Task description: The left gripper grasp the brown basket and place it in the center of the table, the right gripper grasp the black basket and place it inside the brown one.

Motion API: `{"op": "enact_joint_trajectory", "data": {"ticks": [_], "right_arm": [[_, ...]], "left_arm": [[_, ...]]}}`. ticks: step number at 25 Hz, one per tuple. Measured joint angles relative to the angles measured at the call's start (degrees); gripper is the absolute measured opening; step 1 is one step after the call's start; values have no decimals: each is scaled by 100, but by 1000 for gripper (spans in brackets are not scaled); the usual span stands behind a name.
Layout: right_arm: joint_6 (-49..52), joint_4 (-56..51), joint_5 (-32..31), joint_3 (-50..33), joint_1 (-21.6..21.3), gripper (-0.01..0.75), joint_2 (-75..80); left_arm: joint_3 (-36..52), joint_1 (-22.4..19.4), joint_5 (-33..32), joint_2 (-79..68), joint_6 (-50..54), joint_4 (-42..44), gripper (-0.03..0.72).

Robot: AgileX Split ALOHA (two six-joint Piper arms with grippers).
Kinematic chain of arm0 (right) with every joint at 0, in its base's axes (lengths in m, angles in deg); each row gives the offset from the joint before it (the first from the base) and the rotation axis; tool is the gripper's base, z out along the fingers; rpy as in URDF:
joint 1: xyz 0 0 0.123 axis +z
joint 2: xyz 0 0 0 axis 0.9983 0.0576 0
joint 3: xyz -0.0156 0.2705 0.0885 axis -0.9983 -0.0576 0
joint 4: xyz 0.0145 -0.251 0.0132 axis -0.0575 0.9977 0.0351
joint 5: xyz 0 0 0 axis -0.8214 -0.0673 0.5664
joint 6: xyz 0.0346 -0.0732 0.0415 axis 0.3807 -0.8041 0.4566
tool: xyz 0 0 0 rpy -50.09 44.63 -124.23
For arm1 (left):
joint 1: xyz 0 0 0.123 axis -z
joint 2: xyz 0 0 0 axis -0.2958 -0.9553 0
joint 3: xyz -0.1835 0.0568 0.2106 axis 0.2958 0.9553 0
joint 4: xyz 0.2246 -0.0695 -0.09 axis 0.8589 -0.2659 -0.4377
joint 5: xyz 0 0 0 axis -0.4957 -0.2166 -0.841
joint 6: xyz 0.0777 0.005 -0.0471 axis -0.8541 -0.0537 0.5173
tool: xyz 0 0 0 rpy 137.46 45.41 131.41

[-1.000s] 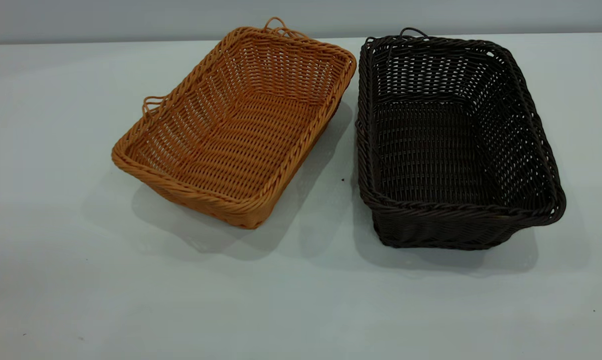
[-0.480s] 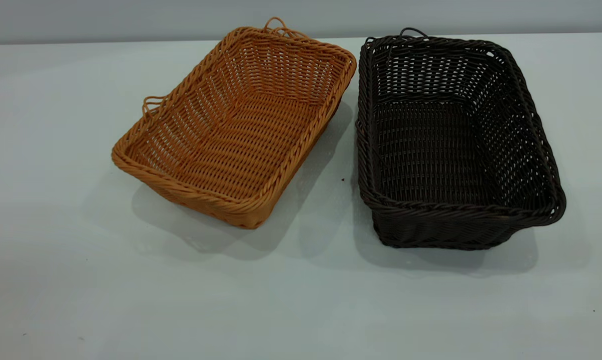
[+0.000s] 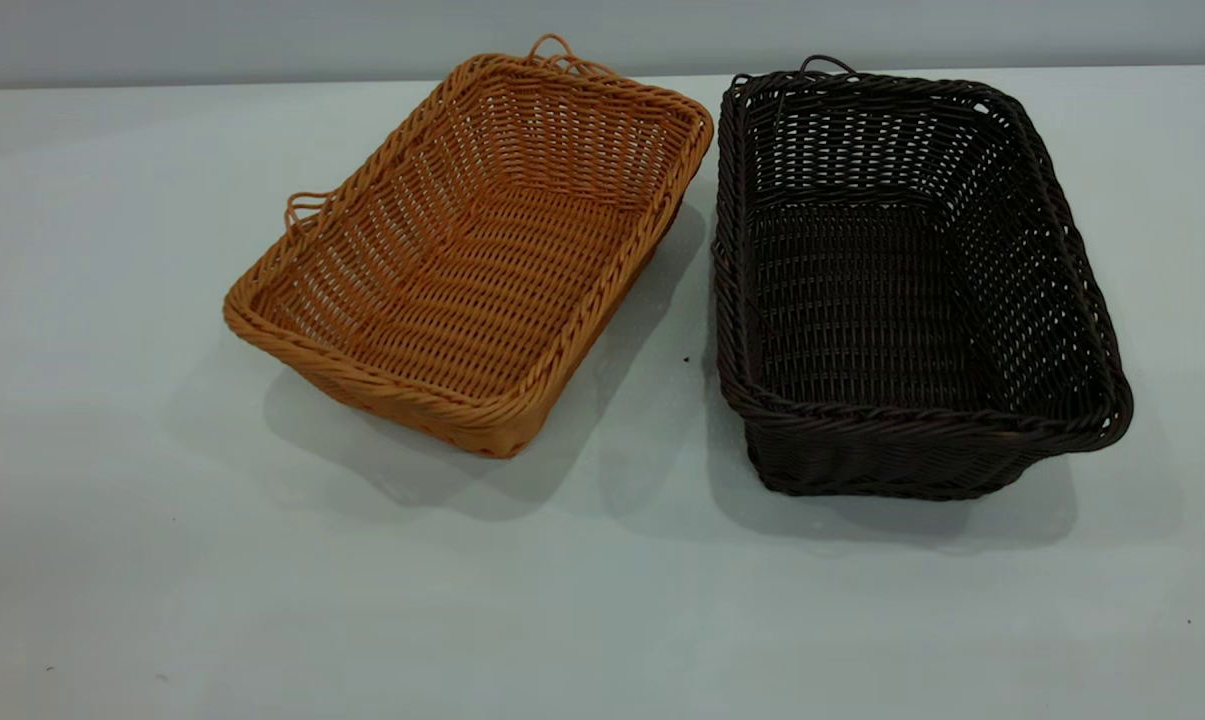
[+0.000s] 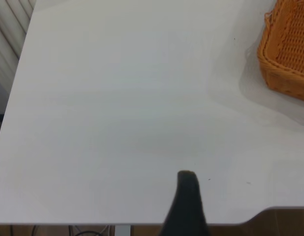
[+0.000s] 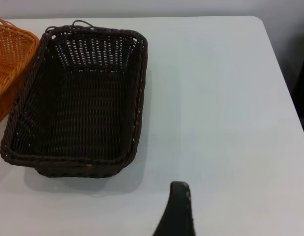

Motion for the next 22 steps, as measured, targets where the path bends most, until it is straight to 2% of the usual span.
{"op": "enact_joint_trajectory", "data": {"ticks": [8,13,17,22], "right_arm": [[0,0,0,0,0,584,0],[0,-32,0,0,0,584,0],[0,-37,3,0,0,584,0],[0,-37,3,0,0,584,0]], "left_arm": [[-7,0,24,0,0,4,563],[-368,0,618,-632,152,-71,563],[-588,0,1459,-1905,38,-226,563],[-840,0,3018,-3978,-392,-341,563]]}}
